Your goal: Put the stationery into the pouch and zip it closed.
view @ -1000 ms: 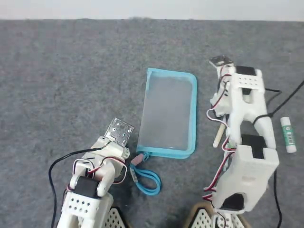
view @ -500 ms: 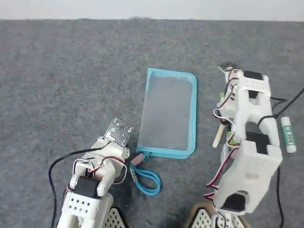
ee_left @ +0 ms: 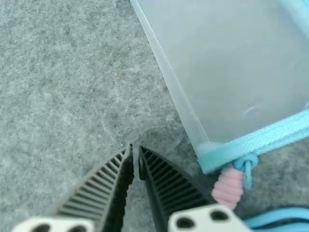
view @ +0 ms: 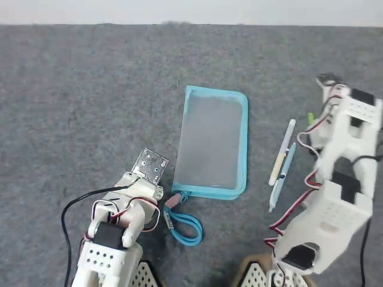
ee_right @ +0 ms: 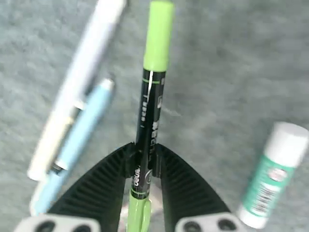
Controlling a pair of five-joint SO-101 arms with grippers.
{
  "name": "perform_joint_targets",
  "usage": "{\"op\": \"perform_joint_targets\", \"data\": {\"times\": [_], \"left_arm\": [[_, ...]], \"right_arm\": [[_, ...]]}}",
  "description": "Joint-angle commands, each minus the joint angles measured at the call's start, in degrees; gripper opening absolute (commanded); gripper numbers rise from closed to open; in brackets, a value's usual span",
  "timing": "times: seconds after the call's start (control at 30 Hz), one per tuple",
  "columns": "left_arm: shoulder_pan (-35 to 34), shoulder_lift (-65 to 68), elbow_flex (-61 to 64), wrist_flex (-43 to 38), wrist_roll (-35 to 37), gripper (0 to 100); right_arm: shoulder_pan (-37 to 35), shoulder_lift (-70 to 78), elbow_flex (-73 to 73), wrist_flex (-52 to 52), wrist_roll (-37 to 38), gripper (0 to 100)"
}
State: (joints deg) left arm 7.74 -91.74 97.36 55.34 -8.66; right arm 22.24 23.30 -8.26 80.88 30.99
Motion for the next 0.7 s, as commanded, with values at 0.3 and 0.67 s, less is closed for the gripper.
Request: {"op": "perform_joint_targets", "data": {"times": [0.3, 0.67], "left_arm": [[0.3, -0.2, -0.5, 0.3, -0.4, 2], [0.3, -0.2, -0.5, 0.3, -0.4, 2]], "right_arm": [[10.9, 2.8, -2.9, -5.8, 16.9, 0.9], [12.4, 2.9, -9.8, -3.1, 12.5, 14.8]]}}
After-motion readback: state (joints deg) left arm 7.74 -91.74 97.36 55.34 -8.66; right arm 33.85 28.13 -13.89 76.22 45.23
